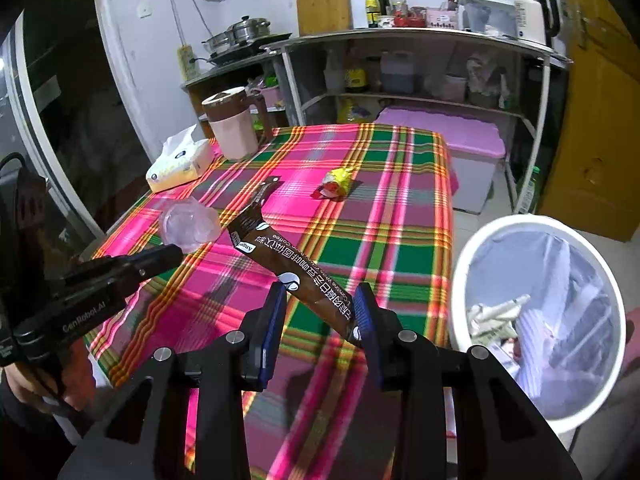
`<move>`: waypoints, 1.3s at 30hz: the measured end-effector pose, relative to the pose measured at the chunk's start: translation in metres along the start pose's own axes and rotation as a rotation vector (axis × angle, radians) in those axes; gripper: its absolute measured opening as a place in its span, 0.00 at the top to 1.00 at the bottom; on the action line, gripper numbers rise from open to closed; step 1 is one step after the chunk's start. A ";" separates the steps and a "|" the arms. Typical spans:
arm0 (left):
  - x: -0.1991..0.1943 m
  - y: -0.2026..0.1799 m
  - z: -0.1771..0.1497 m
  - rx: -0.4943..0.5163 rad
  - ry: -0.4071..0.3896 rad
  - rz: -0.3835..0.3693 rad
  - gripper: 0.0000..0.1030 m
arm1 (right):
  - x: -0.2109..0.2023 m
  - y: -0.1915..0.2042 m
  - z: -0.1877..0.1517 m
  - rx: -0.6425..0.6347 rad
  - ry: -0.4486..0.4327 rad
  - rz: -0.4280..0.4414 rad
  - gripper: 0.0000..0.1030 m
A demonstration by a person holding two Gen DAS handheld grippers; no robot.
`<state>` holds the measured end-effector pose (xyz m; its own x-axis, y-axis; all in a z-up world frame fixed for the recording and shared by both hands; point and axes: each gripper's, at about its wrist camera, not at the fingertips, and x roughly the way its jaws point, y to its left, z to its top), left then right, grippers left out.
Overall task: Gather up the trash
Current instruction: 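Carry the cup and brown wrapper over the bin with both tools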
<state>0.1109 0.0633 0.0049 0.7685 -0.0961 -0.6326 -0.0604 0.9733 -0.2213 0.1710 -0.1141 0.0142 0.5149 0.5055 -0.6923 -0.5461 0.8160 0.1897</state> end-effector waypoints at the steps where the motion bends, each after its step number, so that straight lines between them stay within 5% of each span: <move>1: -0.001 -0.005 -0.001 0.007 0.000 -0.007 0.98 | -0.003 -0.002 -0.002 0.003 -0.003 -0.002 0.64; 17: 0.001 -0.055 -0.003 0.090 0.019 -0.062 0.98 | -0.032 -0.036 -0.019 0.072 -0.038 -0.041 0.64; 39: 0.055 -0.139 0.008 0.226 0.080 -0.195 0.98 | -0.059 -0.122 -0.037 0.227 -0.056 -0.180 0.64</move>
<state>0.1667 -0.0756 0.0066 0.6985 -0.2933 -0.6528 0.2340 0.9556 -0.1791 0.1826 -0.2539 0.0057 0.6293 0.3569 -0.6903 -0.2841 0.9325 0.2231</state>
